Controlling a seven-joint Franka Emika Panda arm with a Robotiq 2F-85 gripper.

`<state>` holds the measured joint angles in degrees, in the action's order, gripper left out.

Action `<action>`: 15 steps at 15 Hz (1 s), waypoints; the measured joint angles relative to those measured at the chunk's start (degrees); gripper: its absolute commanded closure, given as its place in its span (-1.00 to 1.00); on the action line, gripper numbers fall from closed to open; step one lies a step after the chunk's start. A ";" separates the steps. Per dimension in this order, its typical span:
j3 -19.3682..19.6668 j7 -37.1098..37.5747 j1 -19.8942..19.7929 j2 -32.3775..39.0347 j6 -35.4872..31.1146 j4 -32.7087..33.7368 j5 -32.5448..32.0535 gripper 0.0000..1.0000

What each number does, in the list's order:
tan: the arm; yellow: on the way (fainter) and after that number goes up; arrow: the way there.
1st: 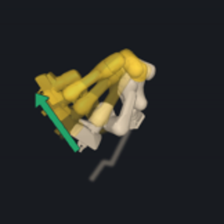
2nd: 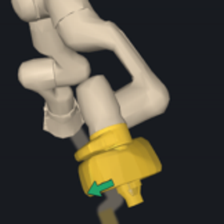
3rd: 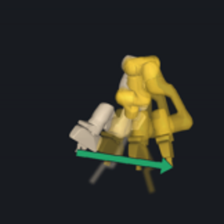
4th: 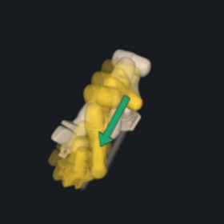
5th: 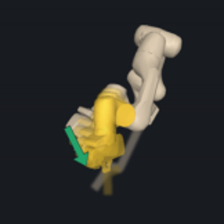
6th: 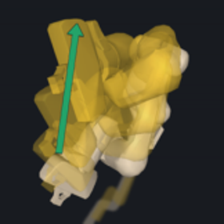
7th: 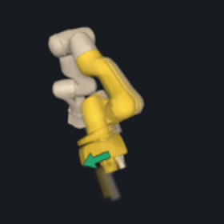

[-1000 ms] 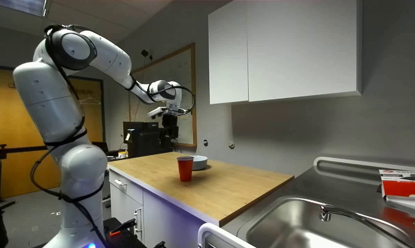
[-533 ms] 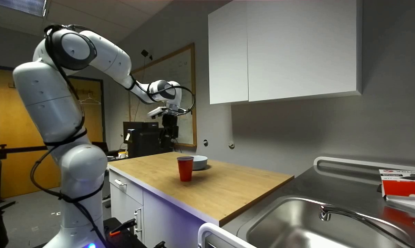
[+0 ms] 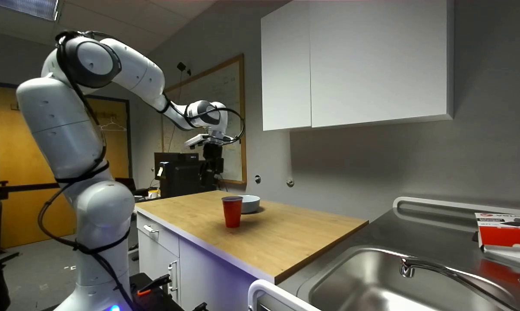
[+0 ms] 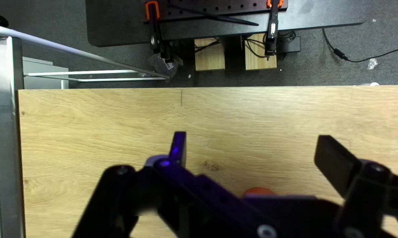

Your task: Pour the contents of the orange cup into the grey bowl

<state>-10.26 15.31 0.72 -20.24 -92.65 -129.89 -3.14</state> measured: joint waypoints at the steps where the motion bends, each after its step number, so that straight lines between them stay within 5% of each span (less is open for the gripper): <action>1: 0.00 0.00 0.00 0.00 0.00 0.00 0.00 -1.00; 15: 1.98 4.28 -0.14 2.66 -2.54 0.26 0.28 -1.00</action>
<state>-8.28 19.58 0.58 -17.58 -95.19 -129.63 -2.86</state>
